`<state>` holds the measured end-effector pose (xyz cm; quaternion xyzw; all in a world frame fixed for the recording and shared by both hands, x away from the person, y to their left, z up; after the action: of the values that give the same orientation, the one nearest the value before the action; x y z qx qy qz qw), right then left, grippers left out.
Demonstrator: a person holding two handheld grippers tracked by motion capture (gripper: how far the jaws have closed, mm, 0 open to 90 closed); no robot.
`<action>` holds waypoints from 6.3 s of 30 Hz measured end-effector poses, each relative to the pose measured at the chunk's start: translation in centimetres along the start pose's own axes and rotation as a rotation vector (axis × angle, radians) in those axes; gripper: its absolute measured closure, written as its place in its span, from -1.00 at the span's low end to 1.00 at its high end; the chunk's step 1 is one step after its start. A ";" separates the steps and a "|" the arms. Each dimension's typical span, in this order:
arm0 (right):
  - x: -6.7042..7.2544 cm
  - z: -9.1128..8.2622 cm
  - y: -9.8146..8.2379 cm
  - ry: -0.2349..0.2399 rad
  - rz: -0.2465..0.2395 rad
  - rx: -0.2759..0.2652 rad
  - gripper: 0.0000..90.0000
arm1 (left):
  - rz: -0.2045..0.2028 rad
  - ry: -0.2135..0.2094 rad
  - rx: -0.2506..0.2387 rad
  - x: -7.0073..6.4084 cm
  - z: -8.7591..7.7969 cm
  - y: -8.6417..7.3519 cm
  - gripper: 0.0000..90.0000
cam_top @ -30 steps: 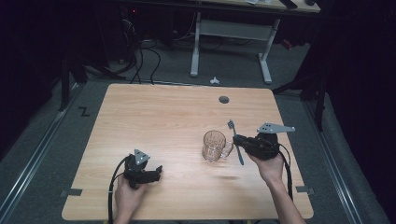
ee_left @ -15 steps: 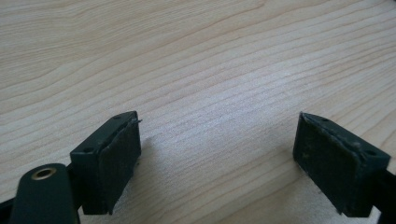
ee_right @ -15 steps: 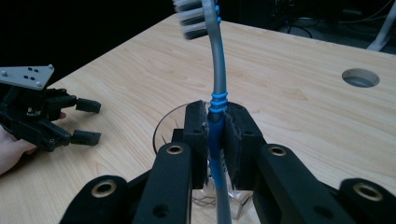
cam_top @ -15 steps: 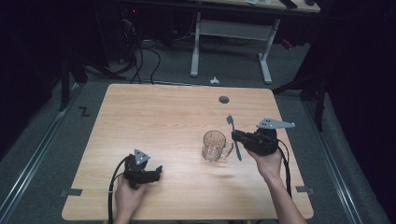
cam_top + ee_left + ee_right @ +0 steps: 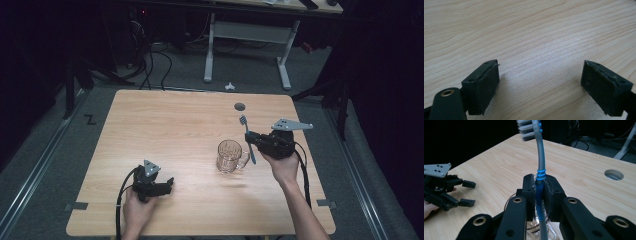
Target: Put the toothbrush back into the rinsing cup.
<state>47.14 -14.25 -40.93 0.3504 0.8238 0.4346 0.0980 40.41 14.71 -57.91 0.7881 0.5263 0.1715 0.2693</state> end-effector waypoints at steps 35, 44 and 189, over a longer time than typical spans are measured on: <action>-0.3 2.2 2.1 0.001 0.005 -0.029 0.78 | 0.000 0.000 0.000 0.0 0.0 0.0 -0.65; -0.4 2.5 1.8 0.002 0.006 -0.019 0.78 | 0.000 0.000 0.000 0.0 0.0 0.0 -0.65; -1.9 2.9 -5.5 -0.041 0.047 0.113 0.76 | 0.000 0.000 0.000 0.0 0.0 0.0 -0.65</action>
<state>47.15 -15.66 -47.31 0.3835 0.8365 0.3821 0.0848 40.41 14.71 -57.91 0.7882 0.5261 0.1714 0.2694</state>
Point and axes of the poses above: each handheld gripper's, and its own axes: z roughly forward along the jaws, y roughly out of its top, x roughly to its left, the point moved 10 cm from there along z, roughly forward along the jaws, and after that the axes turned 10 degrees about x, right-handed, at the moved point
